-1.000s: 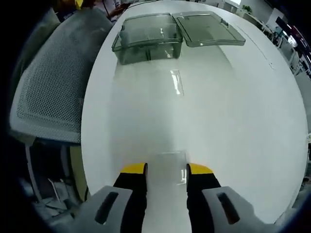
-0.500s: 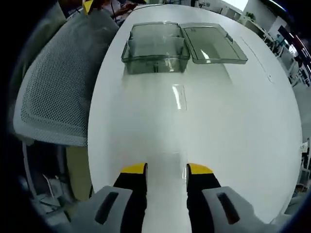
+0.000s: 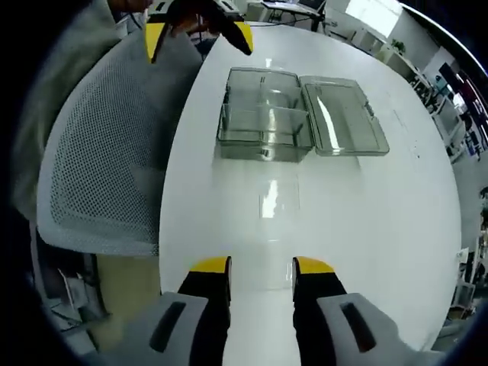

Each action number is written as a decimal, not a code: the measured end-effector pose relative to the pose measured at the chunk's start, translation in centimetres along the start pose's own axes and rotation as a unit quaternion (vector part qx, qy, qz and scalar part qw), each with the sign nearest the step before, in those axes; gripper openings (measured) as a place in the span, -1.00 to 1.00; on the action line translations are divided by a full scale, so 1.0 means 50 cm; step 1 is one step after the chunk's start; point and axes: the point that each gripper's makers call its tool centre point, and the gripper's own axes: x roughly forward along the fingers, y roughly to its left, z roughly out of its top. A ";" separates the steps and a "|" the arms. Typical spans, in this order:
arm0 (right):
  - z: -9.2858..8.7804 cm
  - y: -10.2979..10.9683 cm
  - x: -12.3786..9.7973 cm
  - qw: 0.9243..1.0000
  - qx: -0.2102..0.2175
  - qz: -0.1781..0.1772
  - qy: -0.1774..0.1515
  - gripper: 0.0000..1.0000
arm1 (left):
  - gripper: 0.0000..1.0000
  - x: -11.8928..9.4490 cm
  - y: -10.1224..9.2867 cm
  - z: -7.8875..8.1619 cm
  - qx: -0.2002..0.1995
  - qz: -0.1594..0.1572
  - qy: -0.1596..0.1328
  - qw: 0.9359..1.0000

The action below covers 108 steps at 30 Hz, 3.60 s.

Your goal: Insert the divider into the dual guide fixture by aligning both edges with the guide slots and pushing it downward to the bottom, including one-sided entry, uneven engagement, binding, and posture correction.

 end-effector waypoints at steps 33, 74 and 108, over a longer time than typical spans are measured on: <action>0.229 0.041 -0.092 0.991 -0.091 -0.058 -0.078 -0.47 | -0.65 0.045 -0.026 0.081 -0.232 -0.060 -0.067 0.968; 0.299 0.049 -0.109 0.983 -0.125 -0.095 -0.091 -0.46 | -1.00 0.020 -0.005 0.060 -0.356 -0.046 -0.095 0.929; 0.315 0.028 -0.145 0.990 -0.072 -0.033 -0.115 -0.68 | -1.00 -0.040 -0.013 0.059 -0.144 -0.081 -0.082 0.983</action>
